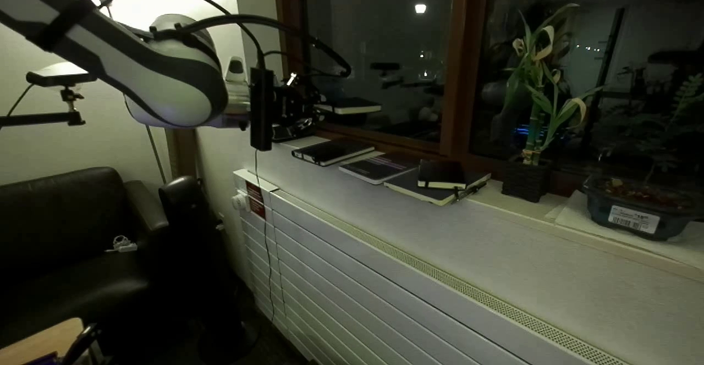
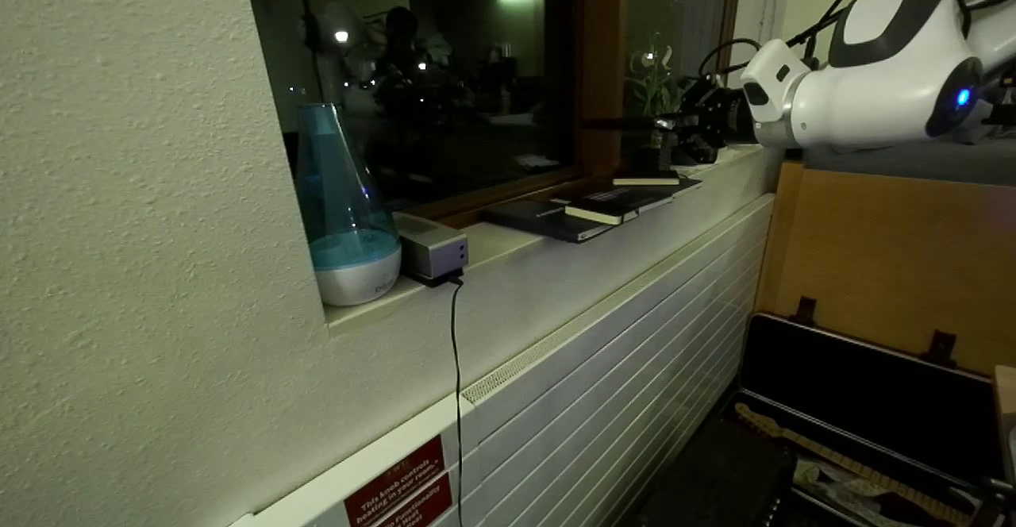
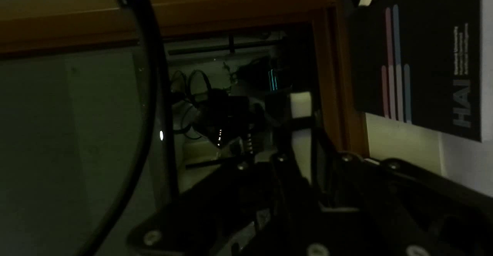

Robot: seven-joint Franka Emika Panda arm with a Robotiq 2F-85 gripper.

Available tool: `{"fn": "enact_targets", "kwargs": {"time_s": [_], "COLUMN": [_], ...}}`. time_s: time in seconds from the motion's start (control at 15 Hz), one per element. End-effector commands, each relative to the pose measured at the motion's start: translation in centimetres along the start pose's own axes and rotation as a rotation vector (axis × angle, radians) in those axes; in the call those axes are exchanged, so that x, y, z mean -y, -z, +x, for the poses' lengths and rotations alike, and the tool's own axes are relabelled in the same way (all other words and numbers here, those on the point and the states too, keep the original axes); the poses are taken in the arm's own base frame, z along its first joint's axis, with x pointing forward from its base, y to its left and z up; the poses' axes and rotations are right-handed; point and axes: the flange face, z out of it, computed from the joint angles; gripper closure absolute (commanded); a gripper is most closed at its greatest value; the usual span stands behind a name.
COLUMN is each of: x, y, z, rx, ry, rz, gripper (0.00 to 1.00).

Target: Place the book on the left on top of the second book from the right.

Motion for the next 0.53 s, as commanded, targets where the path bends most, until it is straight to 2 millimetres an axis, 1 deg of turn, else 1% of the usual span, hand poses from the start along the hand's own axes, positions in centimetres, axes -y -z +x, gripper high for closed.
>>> {"fn": "enact_targets", "kwargs": {"time_s": [0.0,0.27,0.33,0.47], "x": [-0.2,-0.1,-0.6,-0.9], "y": [-1.1,-2.0,-1.6,-1.7], "z": [-2.1,-5.0,-3.8,-4.1], "rx": [-0.013,-0.003,0.004,0.008], "ry": [0.007,0.025,0.029,0.037], "rz": [-0.001,-0.006,-0.006,-0.004], "gripper": [0.95,0.95,0.95,0.95]}}
